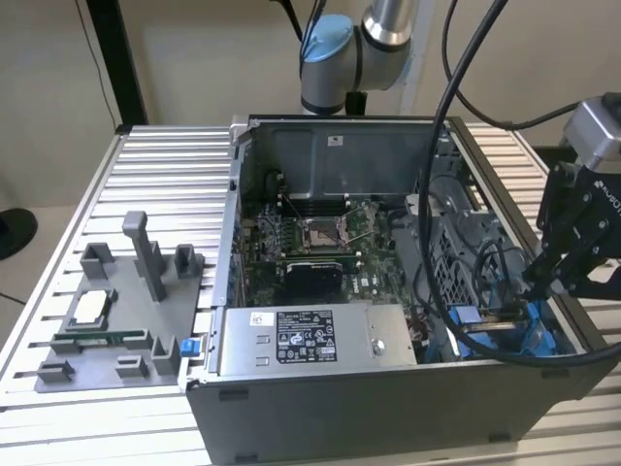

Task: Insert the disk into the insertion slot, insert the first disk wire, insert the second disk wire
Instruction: 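Insert the second disk wire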

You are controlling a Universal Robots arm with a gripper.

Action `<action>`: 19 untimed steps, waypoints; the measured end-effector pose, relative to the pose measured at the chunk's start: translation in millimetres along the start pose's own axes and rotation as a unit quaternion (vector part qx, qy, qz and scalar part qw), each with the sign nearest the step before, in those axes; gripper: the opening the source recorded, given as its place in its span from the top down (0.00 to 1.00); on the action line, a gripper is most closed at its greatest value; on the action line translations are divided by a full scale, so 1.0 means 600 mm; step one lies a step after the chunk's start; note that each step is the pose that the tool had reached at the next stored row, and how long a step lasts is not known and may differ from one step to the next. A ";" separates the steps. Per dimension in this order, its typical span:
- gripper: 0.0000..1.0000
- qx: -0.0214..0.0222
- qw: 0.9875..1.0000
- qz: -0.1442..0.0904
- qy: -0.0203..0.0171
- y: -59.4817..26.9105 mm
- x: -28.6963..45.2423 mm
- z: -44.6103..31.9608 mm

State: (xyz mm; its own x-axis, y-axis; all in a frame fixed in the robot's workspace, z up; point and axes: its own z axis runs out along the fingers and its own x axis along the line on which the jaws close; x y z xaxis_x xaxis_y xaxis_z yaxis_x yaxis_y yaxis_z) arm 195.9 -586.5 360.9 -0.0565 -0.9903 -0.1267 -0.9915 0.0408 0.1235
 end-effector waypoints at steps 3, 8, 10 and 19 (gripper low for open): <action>0.00 -0.006 1.000 -0.003 0.001 -0.004 -0.001 -0.005; 0.00 -0.010 1.000 -0.018 0.003 -0.017 -0.002 -0.009; 0.00 -0.012 1.000 -0.027 0.004 -0.020 -0.002 -0.010; 0.00 -0.016 0.998 -0.061 0.009 -0.033 -0.003 -0.009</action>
State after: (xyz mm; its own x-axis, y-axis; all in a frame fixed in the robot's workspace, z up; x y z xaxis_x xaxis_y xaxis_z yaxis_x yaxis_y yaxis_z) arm 216.1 -586.0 364.2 0.0657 -0.9899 -0.1258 -0.9867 -0.0833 0.1393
